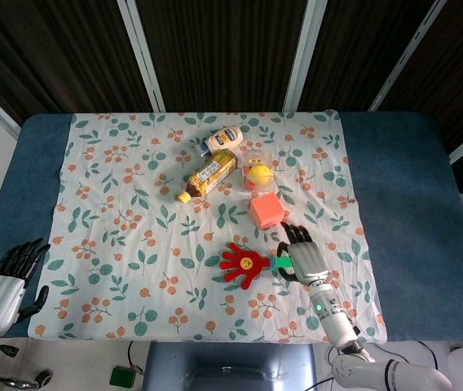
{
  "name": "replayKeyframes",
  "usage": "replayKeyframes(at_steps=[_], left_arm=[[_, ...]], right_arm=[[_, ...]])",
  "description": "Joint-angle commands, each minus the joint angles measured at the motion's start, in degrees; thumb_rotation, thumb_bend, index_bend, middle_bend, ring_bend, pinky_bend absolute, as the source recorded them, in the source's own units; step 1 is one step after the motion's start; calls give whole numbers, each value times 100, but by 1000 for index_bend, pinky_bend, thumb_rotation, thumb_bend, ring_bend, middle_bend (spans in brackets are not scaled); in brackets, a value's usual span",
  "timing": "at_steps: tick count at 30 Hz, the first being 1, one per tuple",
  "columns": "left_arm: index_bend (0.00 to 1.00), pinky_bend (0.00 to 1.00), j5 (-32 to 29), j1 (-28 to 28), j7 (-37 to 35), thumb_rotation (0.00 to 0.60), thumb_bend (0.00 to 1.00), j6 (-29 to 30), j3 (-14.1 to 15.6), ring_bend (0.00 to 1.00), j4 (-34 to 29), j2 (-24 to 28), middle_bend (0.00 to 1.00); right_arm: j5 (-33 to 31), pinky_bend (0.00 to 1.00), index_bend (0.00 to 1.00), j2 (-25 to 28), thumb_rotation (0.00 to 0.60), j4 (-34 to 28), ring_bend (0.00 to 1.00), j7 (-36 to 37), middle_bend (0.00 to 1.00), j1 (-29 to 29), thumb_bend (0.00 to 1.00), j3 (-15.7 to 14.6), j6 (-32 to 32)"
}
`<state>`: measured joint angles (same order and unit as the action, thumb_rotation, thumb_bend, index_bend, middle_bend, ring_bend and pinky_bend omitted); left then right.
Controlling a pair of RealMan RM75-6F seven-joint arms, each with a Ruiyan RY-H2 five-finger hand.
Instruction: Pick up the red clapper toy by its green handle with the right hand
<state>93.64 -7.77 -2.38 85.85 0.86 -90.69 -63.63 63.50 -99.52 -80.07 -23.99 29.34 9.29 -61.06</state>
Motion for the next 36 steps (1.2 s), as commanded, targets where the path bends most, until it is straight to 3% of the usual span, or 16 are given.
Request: replayKeyframes(at_steps=[1,5,6,8,11,19,28,33,36], left_arm=[[0,95,2,2,0,600,468,-1,3,0,1,-1,0],[0,95,3,1,-6,600,468,2,-1,0,-1,4,0],[0,95,3,1,-6,600,468,3,-1,0,-1,4,0],[0,95,5,3,-6,600,468,8,-2,0,-1,5,0],[0,95,14,4,-6,600,468,5,5,0,-4,6,0],[0,95,7,-8,-21,600,468,-12,-3,0,-7,15,0],[0,95,-38,-36,-13,600,469,-50,-36,0,-4,6,0],[0,95,-51,-42,3,600,468,-68,-39,0,-10,1,0],[0,95,-67,-49,25,600,467,-91,-39,0,-15,-3,0]], right_arm=[[138,96,779,-16,600,21,110,190,288,-22,439,7,-95],[329,398,816,-40,600,67,315,441,423,-48,472,1,-200],[344,421,819,-43,600,71,331,467,436,-51,474,2,-209],[472,637,852,-63,600,96,523,603,572,-62,483,7,-296],[835,795,890,-137,600,192,695,1014,675,-105,493,-26,-525],[1168,869,924,-226,600,367,780,1602,758,-138,500,-36,-687],[1587,900,925,-298,600,539,812,2514,781,-225,500,-49,-992],[2734,897,925,-316,600,428,812,5526,781,-448,500,-168,-2180],[3111,894,920,-449,600,679,812,6628,781,-628,500,-147,-3034]])
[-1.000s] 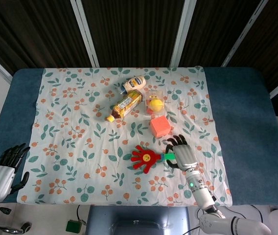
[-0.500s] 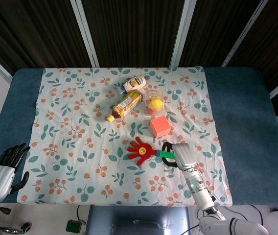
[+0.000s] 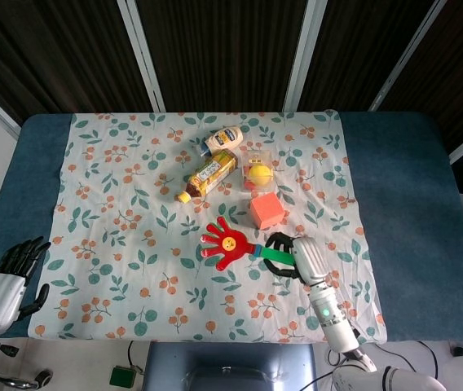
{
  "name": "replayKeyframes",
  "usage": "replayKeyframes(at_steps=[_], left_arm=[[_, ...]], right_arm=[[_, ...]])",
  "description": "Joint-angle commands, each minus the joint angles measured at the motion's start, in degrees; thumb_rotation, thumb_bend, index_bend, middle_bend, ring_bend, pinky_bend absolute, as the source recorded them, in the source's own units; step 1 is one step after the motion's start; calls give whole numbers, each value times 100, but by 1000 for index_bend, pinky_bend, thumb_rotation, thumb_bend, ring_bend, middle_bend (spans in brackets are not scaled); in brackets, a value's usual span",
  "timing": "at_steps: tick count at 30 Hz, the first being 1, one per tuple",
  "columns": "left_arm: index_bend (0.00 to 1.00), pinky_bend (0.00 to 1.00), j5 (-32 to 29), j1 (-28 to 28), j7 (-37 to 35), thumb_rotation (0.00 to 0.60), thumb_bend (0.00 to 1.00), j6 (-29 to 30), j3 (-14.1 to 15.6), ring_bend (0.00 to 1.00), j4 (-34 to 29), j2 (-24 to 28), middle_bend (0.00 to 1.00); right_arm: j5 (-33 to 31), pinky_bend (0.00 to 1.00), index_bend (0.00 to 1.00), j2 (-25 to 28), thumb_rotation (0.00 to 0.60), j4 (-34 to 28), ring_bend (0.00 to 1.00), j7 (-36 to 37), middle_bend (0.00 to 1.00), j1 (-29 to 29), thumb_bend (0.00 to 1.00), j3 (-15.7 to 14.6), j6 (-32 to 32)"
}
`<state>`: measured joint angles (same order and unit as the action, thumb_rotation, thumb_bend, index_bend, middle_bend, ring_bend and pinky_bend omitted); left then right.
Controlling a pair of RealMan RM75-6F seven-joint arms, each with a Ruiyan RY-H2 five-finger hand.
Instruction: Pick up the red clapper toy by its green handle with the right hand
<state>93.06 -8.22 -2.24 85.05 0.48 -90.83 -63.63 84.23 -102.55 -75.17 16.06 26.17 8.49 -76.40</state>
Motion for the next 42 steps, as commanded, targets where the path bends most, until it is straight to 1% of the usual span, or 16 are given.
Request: replayKeyframes(at_steps=[1,3,6,9,11,14,15,17,19,21,24,27,32,34,38,42], left_arm=[[0,95,-16,-7,19,600,467,-21,-2,0,-2,-6,0],[0,95,-29,-8,36,600,467,-35,-1,0,-3,-10,0],[0,95,-48,-14,65,600,467,-65,1,0,-8,-19,0],[0,95,-45,-26,87,600,467,-93,8,0,-18,-26,0],[0,95,-42,-38,104,600,467,-113,10,0,-22,-34,0],[0,96,-30,-69,128,600,467,-154,8,0,-28,-49,0],[0,96,-34,-80,140,600,468,-169,3,0,-29,-55,0],[0,95,-39,-88,145,600,468,-180,1,0,-29,-61,0],[0,95,-45,-96,140,600,468,-186,-6,0,-33,-60,0],[0,95,-42,-114,81,600,466,-201,-10,0,-40,-49,0],[0,95,-39,-102,33,600,466,-166,-11,0,-31,-29,0],[0,95,-11,-79,-6,600,466,-120,5,0,-27,-13,0],[0,96,-26,-52,-61,600,470,-75,4,0,-13,1,0],[0,95,-25,-46,-67,600,470,-65,7,0,-18,4,0],[0,96,0,-34,-51,600,469,-57,29,0,-19,4,0],[0,96,1,-32,-36,600,467,-64,37,0,-14,-5,0]], right_arm=[[1035,894,916,-204,600,204,812,2790,781,-370,500,0,-1710],[1114,894,912,-221,600,75,812,3145,781,-497,501,91,-2166],[1266,894,910,-235,600,-38,812,3314,781,-613,513,238,-2732],[1280,894,909,-86,600,-206,812,3428,781,-640,523,205,-2736],[1252,894,909,-21,600,-135,812,3225,781,-592,526,203,-2579],[1282,896,911,-77,600,363,812,2386,781,-445,528,183,-2267],[1275,899,913,-94,600,499,812,2099,781,-369,528,119,-2037],[1343,903,919,107,600,400,814,2008,781,-294,527,-198,-1566],[1095,905,929,176,600,294,819,1443,785,-235,532,-202,-1101],[934,910,943,328,600,97,825,1109,791,-198,542,-396,-576],[841,914,957,416,600,-120,831,887,797,-187,549,-519,-285],[886,914,958,362,600,-258,831,1105,797,-226,549,-487,-450],[1199,914,958,379,600,-896,835,2097,799,-343,549,-346,-1192],[1310,915,958,364,600,-1040,839,2150,800,-443,549,-294,-1533],[1682,918,958,294,600,-1388,841,2401,800,-711,549,-173,-2492],[1766,918,958,293,600,-1363,842,2471,801,-809,549,-153,-2768]])
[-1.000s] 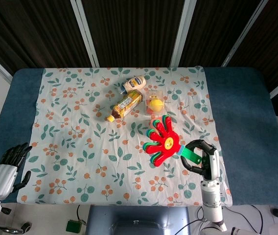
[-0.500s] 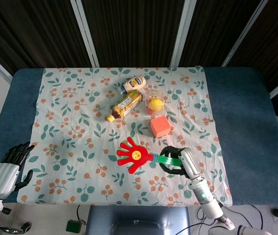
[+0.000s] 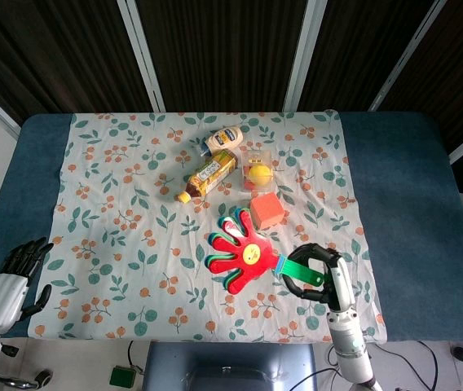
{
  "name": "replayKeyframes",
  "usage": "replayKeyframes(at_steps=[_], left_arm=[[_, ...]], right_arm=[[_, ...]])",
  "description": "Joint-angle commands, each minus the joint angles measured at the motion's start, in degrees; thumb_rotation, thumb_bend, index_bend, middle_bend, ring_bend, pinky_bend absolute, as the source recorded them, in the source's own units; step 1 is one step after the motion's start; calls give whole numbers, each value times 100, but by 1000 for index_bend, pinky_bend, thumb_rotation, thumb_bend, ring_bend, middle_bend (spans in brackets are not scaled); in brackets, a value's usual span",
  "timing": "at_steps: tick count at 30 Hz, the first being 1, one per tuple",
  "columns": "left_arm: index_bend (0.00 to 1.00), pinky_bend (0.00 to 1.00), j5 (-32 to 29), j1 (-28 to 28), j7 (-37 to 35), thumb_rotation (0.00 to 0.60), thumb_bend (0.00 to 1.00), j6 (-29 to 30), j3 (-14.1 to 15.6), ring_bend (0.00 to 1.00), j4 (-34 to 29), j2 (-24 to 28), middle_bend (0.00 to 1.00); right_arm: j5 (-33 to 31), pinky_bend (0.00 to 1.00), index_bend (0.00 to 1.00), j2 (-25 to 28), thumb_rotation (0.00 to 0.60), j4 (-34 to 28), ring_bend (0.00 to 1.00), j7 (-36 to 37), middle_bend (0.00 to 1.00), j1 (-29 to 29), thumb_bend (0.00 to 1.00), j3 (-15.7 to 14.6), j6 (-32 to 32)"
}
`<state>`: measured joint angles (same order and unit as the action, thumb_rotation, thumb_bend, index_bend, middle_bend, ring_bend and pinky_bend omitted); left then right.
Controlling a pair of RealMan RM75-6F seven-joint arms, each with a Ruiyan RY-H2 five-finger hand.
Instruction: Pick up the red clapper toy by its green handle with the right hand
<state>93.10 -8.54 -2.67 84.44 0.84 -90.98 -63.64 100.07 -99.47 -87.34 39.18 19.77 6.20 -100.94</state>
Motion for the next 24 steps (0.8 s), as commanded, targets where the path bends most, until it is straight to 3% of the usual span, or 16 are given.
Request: replayKeyframes(at_steps=[1,6,9,16,24], left_arm=[[0,96,-3,-1,13,600,468,-6,0,0,-1,-7,0],[0,96,23,-4,26,600,469,-20,21,0,-11,-11,0],[0,96,40,-7,13,600,469,-23,30,0,-4,-3,0],[0,96,27,21,13,600,475,-3,44,0,-24,30,0],[0,96,32,14,42,600,490,-33,55,0,-47,35,0]], right_arm=[[156,918,958,-4,600,-121,842,150,801,-166,549,73,-280],[-133,918,958,-146,600,393,843,-316,801,-75,549,133,134],[-260,918,958,-89,600,651,843,-431,801,99,549,-22,751],[-1044,918,961,388,600,528,846,-2330,802,357,549,-290,2496],[-821,917,962,556,600,-21,848,-2765,802,324,549,-252,2266]])
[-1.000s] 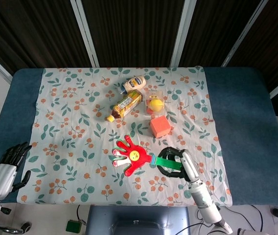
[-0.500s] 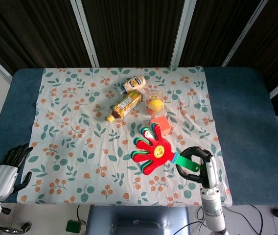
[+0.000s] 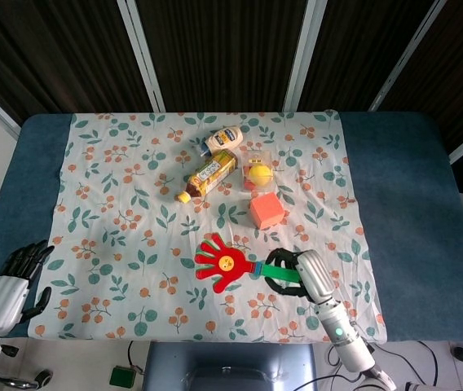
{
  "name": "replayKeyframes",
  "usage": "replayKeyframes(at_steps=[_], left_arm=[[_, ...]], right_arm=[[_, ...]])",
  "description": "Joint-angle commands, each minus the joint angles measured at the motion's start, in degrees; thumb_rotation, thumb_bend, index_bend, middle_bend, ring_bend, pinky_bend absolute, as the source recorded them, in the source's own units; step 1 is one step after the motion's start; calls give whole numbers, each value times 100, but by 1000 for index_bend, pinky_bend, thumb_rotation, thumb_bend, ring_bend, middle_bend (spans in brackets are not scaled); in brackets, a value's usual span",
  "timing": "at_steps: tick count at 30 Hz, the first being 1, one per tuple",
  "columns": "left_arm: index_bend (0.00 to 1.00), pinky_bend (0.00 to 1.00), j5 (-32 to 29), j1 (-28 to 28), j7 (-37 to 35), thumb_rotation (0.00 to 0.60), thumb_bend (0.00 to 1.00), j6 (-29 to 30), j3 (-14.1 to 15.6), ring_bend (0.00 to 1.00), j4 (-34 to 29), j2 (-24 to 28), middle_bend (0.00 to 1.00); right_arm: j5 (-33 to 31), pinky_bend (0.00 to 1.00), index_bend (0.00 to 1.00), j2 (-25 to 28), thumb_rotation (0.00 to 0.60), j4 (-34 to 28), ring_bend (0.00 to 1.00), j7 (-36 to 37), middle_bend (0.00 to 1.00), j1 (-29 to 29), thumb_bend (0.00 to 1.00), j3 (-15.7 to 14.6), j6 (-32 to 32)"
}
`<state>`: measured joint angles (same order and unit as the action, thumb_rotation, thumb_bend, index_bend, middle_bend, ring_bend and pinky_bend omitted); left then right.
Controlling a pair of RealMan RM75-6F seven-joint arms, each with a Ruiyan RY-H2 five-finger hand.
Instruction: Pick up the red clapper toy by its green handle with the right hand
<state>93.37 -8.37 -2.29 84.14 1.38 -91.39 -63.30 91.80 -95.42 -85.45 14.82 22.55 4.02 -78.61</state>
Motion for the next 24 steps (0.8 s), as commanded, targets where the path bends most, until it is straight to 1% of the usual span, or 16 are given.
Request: replayKeyframes(at_steps=[1,5,8,10,11,13,15,16,18,20,22,23,24], left_arm=[[0,96,12,-5,1,600,490,-2,1,0,-9,4,0],[0,97,42,-11,-35,600,491,13,1,0,-15,13,0],[0,97,68,-12,-60,600,490,26,7,0,-7,16,0],[0,96,71,-14,-63,600,489,21,9,0,-4,16,0],[0,96,72,-14,-65,600,489,21,10,0,-4,16,0],[0,96,79,-8,-71,600,490,33,14,0,-2,21,0],[0,96,76,-6,-69,600,490,35,14,0,0,20,0],[0,96,72,-4,-65,600,490,34,14,0,-2,20,0],[0,96,71,5,-66,600,490,42,19,0,-5,23,0],[0,97,76,7,-80,600,490,50,18,0,-2,26,0],[0,97,59,-5,-82,600,490,34,5,0,2,21,0],[0,97,52,-11,-74,600,490,25,-1,0,5,16,0],[0,97,39,-17,-57,600,490,9,-5,0,5,12,0]], right_arm=[[-58,917,962,195,600,-259,848,-485,802,55,549,-29,114],[-610,918,962,356,600,-340,849,-1371,802,135,549,30,676],[-964,912,961,361,600,-266,845,-1823,802,207,550,101,979],[-1108,900,952,339,600,-227,832,-1993,802,242,549,147,1082],[-1191,887,940,273,600,-280,820,-1925,802,247,549,221,1080],[-1270,853,885,212,600,-200,785,-1991,802,271,549,246,1137],[-1274,794,768,229,600,-133,722,-2003,763,300,549,219,1217],[-1288,759,683,244,600,-116,665,-2010,709,312,547,205,1267],[-1365,679,463,347,600,-137,504,-2078,545,350,474,163,1441],[-1481,524,197,464,600,-221,308,-2221,357,367,343,159,1548],[-1569,406,63,613,600,-343,191,-2330,247,373,287,165,1609],[-1601,357,22,682,600,-396,137,-2374,197,371,274,164,1625],[-1650,323,5,784,600,-476,94,-2437,159,366,269,162,1646]])
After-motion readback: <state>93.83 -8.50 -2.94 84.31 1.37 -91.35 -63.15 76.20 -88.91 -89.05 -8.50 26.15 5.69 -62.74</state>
